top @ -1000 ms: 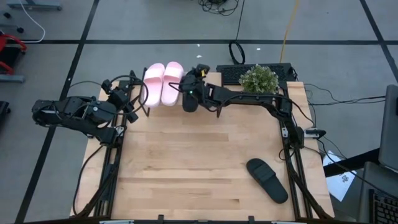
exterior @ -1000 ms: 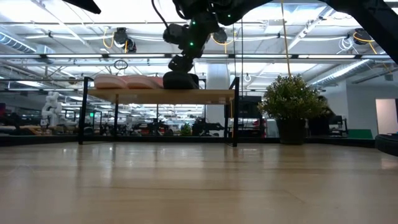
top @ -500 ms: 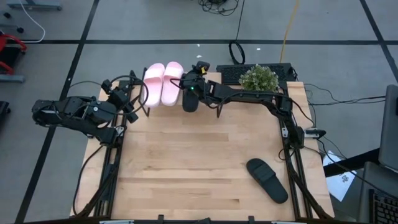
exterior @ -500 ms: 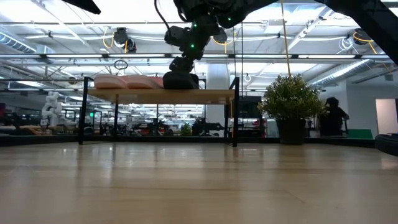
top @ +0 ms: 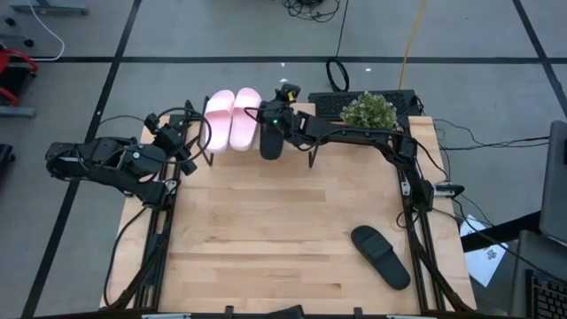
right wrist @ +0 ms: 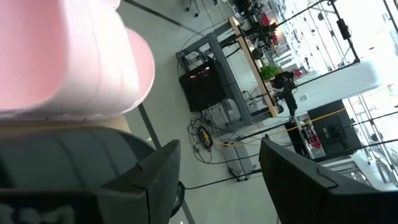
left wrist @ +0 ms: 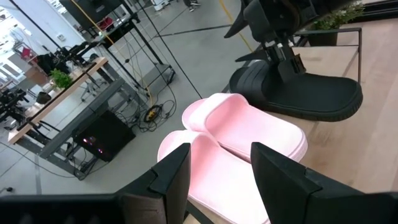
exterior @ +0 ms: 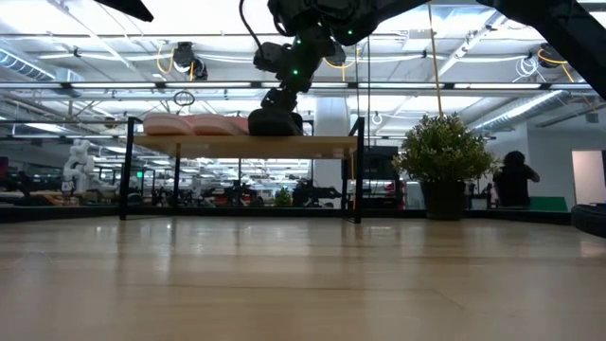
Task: Pick and place slides into the shelf
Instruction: Put the top black slides on the shelf, then put the black slides on the shelf
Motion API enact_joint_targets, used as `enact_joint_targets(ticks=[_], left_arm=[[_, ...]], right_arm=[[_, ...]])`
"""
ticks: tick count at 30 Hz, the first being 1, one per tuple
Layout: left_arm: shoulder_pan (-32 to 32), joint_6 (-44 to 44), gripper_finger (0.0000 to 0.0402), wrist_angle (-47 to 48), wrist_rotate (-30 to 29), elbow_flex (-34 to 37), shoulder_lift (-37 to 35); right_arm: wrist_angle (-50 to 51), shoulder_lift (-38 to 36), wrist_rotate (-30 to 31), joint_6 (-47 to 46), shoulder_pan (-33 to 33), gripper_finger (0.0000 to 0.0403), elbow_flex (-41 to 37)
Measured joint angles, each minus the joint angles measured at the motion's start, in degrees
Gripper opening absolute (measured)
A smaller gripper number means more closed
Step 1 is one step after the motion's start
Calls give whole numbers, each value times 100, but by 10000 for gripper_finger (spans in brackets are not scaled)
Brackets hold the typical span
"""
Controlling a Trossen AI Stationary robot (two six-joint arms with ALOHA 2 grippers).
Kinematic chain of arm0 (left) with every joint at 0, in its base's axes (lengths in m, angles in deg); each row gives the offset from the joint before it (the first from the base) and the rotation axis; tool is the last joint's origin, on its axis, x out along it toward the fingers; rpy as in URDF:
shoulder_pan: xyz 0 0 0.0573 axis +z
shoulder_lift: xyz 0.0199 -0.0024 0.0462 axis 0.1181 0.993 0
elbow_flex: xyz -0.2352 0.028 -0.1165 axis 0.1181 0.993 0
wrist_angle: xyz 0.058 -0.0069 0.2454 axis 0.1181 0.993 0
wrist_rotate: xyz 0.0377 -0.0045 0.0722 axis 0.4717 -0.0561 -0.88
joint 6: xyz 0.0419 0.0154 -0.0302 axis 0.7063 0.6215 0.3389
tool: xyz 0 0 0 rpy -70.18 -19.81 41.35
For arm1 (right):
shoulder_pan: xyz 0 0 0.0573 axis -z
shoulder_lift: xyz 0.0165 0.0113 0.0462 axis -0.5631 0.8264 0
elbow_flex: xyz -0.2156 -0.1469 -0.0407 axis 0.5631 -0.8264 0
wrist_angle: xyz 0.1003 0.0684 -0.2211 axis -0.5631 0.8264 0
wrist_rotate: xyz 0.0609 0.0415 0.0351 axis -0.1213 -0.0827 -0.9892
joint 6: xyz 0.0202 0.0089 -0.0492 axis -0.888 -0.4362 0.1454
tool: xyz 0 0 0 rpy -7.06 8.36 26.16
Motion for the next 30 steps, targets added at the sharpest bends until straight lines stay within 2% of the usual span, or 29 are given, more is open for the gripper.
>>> enact_joint_targets(ticks=[7, 16, 30], left_arm=[[-1, -6, 175, 0, 0, 0, 1], [-1, -15, 175, 2, 0, 0, 1], [-2, -12, 175, 7, -1, 0, 0]], right_arm=[[-401, -3, -77, 254, 6, 210, 0], [-454, -4, -139, 315, 8, 210, 0], [-909, -4, 38, 734, -83, 210, 2]])
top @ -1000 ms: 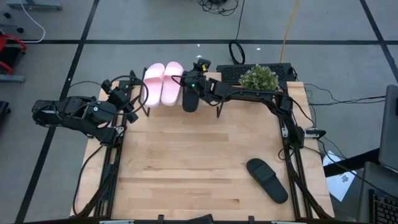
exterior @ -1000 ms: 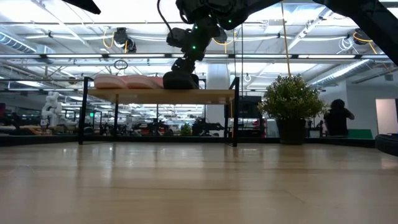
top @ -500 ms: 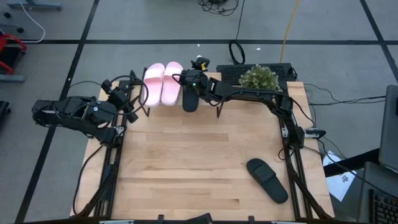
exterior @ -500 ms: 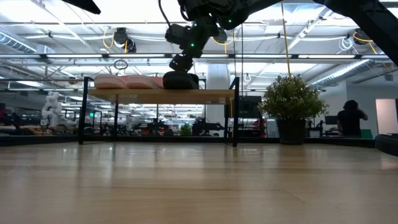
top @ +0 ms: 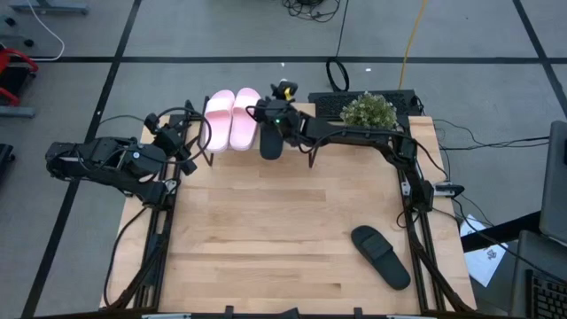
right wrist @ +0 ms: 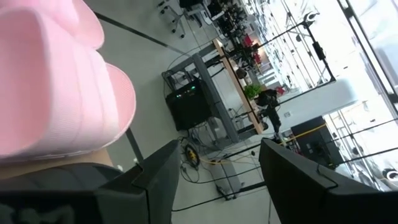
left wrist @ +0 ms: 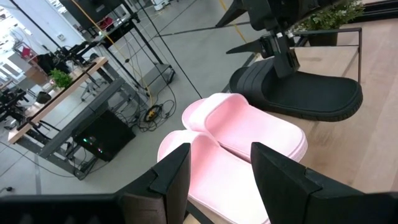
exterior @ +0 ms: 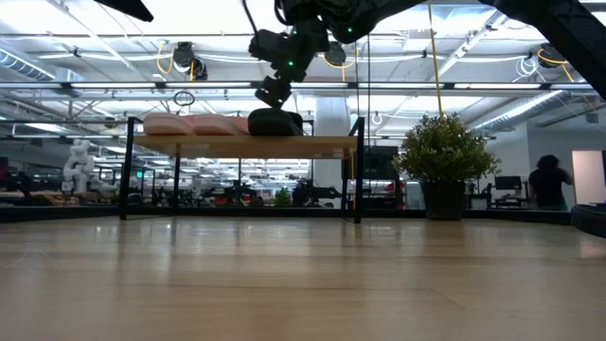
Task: Pick and place slides into the shelf
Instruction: Put the black slides on the shelf
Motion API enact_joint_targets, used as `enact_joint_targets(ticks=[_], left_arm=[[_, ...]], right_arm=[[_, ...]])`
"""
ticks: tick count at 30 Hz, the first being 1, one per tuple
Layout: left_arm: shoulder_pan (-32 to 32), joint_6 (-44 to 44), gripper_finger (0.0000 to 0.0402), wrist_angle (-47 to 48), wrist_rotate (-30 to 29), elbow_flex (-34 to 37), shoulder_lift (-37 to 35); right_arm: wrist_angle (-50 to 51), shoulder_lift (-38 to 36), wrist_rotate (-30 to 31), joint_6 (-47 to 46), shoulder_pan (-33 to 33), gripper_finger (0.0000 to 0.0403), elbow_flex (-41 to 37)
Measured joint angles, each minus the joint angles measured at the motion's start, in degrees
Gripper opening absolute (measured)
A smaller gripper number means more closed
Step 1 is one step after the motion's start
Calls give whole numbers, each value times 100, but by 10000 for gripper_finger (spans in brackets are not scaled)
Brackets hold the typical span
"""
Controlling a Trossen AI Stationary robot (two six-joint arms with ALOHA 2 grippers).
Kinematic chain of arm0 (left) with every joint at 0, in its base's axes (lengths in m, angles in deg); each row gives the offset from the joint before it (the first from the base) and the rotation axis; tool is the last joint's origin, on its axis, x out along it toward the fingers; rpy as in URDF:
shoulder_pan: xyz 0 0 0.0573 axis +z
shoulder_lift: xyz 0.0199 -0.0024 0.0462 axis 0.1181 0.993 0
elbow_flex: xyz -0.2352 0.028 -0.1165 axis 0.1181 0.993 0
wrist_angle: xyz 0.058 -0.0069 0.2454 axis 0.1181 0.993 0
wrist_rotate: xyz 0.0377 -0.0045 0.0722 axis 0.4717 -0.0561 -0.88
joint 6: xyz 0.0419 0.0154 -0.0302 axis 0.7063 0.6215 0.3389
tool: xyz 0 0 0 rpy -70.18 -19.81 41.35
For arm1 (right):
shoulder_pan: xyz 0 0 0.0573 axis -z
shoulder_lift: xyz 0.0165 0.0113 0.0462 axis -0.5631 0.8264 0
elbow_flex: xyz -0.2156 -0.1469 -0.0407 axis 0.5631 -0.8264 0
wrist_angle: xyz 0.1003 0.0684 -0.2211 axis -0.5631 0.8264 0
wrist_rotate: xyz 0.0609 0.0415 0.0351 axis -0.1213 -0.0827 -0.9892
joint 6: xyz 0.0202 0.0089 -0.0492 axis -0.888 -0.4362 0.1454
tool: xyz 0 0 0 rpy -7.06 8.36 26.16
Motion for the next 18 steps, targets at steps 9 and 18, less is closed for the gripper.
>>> enact_joint_targets(ticks=[9, 18], left_arm=[[2, 2, 175, 2, 1, 0, 0], [2, -50, 175, 28, 0, 0, 1]], right_arm=[[-248, 0, 206, 425, -70, 210, -1], [-2386, 0, 1468, 2851, -499, 210, 0]])
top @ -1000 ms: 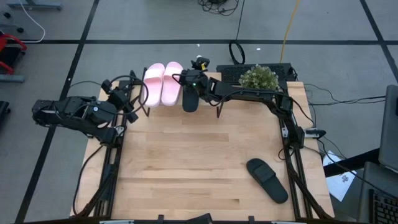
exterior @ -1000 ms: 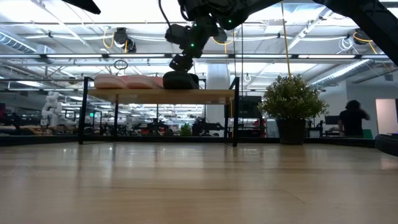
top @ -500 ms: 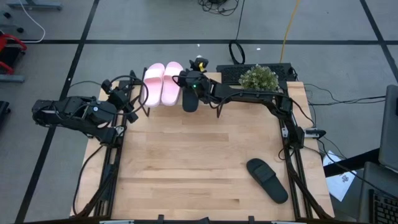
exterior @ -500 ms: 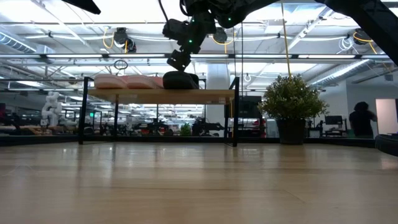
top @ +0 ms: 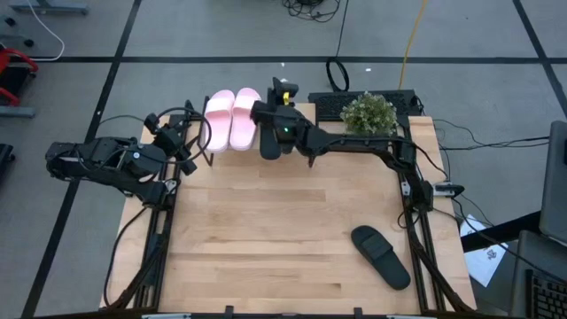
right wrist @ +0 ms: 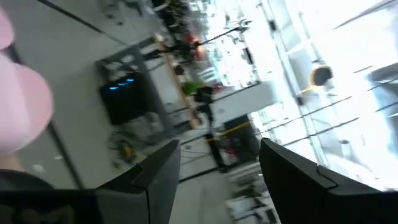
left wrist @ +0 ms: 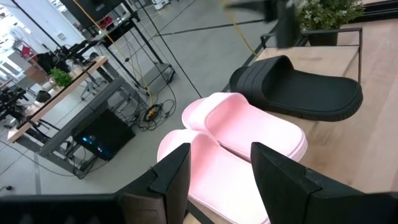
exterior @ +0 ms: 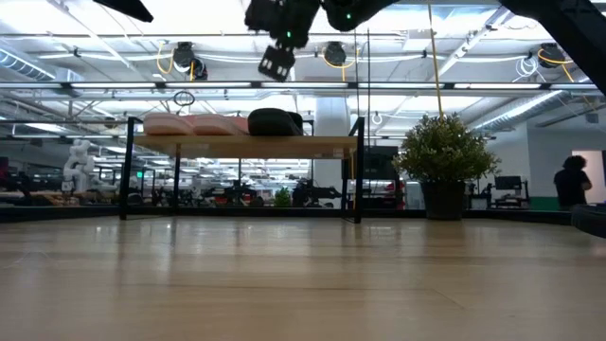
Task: Pick and place slides into the shelf
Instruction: Put the black slides on the shelf
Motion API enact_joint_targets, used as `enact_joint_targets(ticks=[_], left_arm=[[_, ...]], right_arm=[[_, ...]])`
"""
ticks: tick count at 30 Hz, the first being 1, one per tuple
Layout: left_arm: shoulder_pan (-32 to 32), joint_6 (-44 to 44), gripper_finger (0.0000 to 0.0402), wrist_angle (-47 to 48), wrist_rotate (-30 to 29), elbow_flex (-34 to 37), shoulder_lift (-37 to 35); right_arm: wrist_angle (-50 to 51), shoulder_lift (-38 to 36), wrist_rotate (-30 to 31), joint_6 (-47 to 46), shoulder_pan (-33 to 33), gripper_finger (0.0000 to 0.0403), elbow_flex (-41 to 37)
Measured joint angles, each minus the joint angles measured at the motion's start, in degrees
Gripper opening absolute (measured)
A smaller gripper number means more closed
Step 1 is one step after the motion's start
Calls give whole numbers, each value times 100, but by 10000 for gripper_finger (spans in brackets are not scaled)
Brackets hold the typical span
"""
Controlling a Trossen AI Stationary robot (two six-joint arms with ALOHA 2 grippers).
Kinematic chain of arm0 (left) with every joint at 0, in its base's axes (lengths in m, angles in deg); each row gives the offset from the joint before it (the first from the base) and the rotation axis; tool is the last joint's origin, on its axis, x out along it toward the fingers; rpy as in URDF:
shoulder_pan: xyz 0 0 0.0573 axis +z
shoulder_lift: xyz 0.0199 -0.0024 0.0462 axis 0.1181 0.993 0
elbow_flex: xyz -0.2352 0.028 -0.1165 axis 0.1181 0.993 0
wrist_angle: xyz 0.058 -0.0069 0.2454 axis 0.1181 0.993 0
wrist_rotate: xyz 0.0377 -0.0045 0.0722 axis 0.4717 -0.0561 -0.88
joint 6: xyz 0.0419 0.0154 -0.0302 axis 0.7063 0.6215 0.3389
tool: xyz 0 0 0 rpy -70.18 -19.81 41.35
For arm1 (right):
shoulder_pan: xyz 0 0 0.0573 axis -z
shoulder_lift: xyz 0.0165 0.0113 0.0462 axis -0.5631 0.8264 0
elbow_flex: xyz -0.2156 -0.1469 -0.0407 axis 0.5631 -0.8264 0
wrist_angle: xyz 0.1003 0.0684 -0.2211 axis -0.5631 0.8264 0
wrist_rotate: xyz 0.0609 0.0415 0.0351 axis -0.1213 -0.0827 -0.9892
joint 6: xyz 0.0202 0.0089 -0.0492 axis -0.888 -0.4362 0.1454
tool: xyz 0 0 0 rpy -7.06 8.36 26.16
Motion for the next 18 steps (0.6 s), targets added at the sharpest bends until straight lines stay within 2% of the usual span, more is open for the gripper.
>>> enact_joint_targets(ticks=[3, 6, 14, 18], left_arm=[[-1, -64, 175, 116, 1, 0, 1], [0, -227, 175, 293, 1, 0, -1], [1, -674, 175, 793, 5, 0, 1], [-1, -806, 175, 905, 32, 0, 1]], right_arm=[[-454, -2, 426, 921, -321, 210, 4], [-499, -2, 924, 1549, -714, 210, 2], [555, -209, 1060, 1525, -1943, 210, 2], [777, -464, 1102, 1491, -2528, 210, 2]])
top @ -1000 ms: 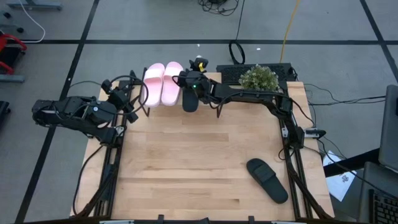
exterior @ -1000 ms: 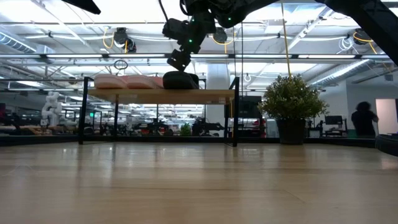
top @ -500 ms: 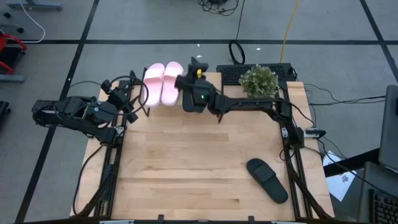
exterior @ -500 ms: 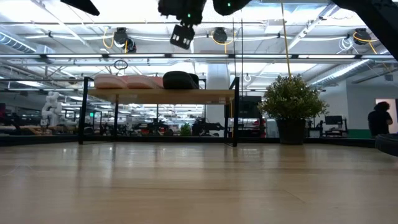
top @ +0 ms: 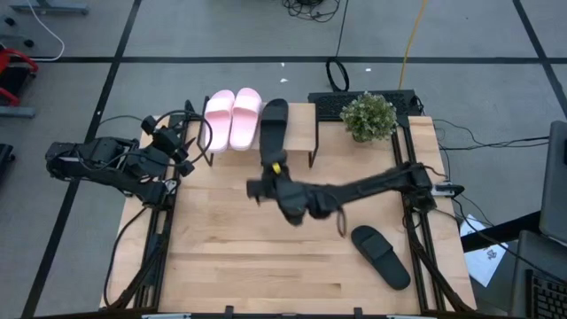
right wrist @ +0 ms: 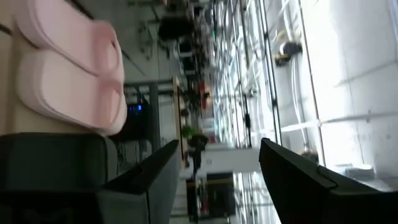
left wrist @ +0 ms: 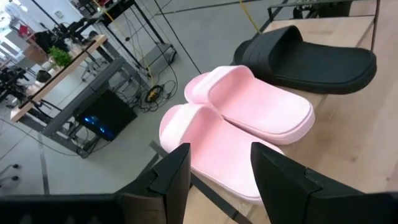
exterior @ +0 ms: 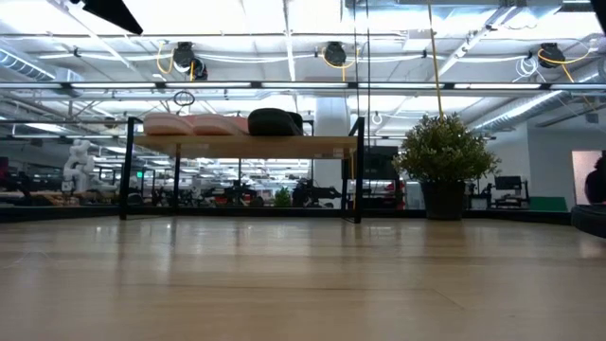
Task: Pick and place slides into the shelf
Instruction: Put the black slides on the shelf
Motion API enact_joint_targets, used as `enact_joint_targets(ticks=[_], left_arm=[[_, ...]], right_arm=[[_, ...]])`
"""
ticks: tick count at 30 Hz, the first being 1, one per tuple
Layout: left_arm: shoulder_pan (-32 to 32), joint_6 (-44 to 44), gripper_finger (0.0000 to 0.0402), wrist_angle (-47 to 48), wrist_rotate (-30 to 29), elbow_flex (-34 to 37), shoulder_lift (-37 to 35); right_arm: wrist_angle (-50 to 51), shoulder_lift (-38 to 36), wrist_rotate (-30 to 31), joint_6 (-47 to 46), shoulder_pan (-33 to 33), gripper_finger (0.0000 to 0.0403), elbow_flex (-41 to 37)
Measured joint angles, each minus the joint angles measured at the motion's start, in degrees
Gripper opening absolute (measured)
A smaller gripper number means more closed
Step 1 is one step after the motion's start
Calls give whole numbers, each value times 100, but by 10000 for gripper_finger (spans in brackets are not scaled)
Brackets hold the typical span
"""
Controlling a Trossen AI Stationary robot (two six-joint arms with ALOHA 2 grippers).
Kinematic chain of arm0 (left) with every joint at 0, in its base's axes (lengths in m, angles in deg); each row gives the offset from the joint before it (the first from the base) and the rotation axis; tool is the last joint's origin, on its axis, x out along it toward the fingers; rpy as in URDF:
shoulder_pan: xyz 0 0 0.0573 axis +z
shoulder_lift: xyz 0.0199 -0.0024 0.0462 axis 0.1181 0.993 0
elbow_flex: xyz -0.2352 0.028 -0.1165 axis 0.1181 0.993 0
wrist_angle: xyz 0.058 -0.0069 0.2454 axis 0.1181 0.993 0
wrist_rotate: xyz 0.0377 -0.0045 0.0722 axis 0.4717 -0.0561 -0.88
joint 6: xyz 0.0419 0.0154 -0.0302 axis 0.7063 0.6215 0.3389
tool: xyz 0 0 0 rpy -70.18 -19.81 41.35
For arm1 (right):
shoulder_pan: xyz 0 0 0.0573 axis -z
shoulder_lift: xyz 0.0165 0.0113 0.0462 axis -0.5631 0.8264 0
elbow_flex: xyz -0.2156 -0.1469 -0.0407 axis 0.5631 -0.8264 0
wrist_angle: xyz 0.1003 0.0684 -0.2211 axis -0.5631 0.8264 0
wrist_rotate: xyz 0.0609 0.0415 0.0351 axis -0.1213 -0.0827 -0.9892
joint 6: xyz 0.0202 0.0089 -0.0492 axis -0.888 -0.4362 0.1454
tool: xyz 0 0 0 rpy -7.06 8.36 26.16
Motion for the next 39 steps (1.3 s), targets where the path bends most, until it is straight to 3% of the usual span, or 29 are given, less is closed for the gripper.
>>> enact_joint_targets(ticks=[9, 16, 27, 31, 36, 39], left_arm=[[0, -159, 175, 52, 159, 0, 0], [0, -393, 175, 45, 161, 0, 0], [0, -576, 175, 8, 257, 0, 0], [0, -607, 175, -17, 257, 0, 0], [0, -605, 175, -194, 257, 0, 0], [1, -603, 175, -414, 257, 0, 0]], right_arm=[[416, -755, 154, -451, -1204, 210, 0], [526, -1386, 397, -1046, -1662, 210, -146], [597, -3530, 726, -1648, -1750, 210, -2991], [560, -4319, 679, -1648, -1752, 210, -3640], [353, -5155, 188, -1453, -1747, 210, -4250], [-100, -5542, 185, -1789, -1747, 210, -4636]])
